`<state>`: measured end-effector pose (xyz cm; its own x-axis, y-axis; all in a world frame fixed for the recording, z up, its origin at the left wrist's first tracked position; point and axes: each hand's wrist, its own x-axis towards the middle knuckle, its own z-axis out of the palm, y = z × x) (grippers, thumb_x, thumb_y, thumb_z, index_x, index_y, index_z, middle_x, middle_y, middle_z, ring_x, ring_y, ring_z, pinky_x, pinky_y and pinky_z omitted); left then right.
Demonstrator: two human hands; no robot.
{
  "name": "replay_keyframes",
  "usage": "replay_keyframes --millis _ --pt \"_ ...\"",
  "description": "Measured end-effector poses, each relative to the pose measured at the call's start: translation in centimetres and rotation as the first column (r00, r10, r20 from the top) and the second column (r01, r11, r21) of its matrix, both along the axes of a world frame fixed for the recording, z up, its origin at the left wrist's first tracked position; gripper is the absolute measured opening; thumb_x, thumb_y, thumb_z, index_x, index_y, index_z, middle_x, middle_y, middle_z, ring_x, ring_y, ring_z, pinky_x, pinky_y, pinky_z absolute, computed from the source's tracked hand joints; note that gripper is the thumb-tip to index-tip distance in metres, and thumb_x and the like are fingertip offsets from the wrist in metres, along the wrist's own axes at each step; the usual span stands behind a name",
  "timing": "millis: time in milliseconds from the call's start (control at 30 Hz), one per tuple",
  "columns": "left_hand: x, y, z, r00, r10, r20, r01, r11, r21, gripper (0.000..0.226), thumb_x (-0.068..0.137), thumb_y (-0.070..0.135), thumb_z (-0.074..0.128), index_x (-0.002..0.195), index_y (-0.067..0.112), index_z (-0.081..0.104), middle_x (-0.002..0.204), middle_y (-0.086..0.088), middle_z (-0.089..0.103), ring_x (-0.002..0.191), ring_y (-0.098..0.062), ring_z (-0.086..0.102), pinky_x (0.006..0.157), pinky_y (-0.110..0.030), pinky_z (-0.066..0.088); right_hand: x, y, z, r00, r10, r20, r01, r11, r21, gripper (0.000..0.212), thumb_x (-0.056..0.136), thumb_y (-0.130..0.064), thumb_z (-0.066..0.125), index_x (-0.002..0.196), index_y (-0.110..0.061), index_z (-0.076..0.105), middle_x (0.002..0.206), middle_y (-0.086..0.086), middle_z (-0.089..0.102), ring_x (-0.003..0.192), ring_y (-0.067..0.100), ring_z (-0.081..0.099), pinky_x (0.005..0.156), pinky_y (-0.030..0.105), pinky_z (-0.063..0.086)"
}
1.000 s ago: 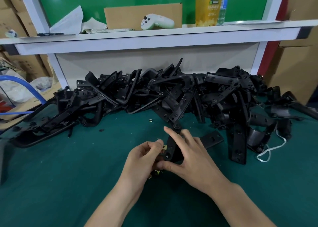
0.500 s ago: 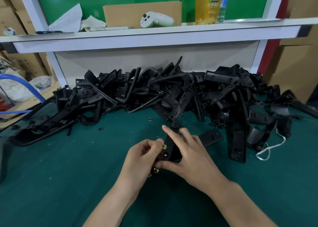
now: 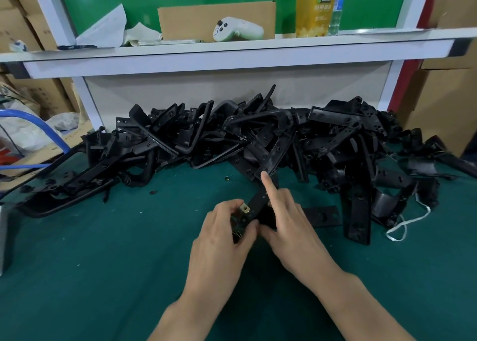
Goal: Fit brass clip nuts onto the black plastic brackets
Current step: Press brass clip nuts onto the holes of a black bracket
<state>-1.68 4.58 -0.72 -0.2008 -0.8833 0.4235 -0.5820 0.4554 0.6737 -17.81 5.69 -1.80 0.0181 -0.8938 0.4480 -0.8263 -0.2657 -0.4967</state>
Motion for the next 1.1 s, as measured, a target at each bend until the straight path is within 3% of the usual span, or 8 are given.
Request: replay_keyframes --millis 167,367,867,1000,1100 --pt "0.05 -0.10 0.11 0.999 0.009 -0.038 -0.011 0.998 -0.061 0.027 0.087 0.052 0.059 0.109 0.037 0.052 0.104 0.025 0.055 0.091 -0.003 0.059 0.073 -0.035 0.054 0.11 -0.33 -0.45 0.998 -0.020 0.065 0.023 0.999 -0.039 0.111 0.093 -0.024 0.069 0.147 -0.057 -0.022 0.108 -0.031 0.029 0.094 0.002 0.037 0.087 0.025 0.033" --pt "0.11 -0.32 -0.03 0.995 -0.050 -0.090 0.046 0.998 -0.039 0.017 0.089 0.044 0.064 0.102 0.040 0.054 0.102 0.021 0.059 0.082 -0.009 0.066 0.068 -0.038 0.057 0.06 -0.33 -0.51 0.998 -0.023 0.062 0.026 0.998 -0.051 0.111 0.093 -0.026 0.069 0.147 -0.057 -0.023 0.108 -0.032 0.029 0.094 -0.003 0.032 0.086 0.023 0.032" --pt "0.23 -0.41 -0.02 0.986 -0.085 -0.145 0.076 0.995 -0.068 0.014 0.086 0.037 0.067 0.093 0.039 0.055 0.098 0.021 0.059 0.076 -0.010 0.066 0.065 -0.041 0.057 0.39 0.02 -0.06 0.997 -0.006 0.072 0.009 0.999 -0.041 0.109 0.093 -0.028 0.067 0.145 -0.060 -0.023 0.108 -0.034 0.029 0.100 0.002 0.037 0.089 0.026 0.035" --pt "-0.01 -0.11 0.16 0.987 -0.075 -0.143 0.062 0.994 -0.089 0.016 0.086 0.045 0.062 0.099 0.046 0.052 0.106 0.028 0.057 0.082 -0.006 0.065 0.067 -0.036 0.056 0.40 0.10 0.09 0.973 0.023 0.228 -0.011 0.998 -0.054 0.111 0.091 -0.026 0.070 0.141 -0.068 -0.020 0.119 -0.032 0.043 0.117 0.001 0.046 0.098 0.029 0.041" --pt "-0.15 -0.04 0.21 0.988 -0.074 -0.139 0.056 0.990 -0.126 0.018 0.088 0.046 0.060 0.101 0.050 0.047 0.112 0.031 0.053 0.090 -0.002 0.061 0.071 -0.026 0.053 0.03 -0.05 0.30 0.932 0.022 0.362 0.007 0.997 -0.078 0.115 0.090 -0.022 0.073 0.137 -0.072 -0.020 0.120 -0.028 0.056 0.119 -0.005 0.055 0.096 0.017 0.044"
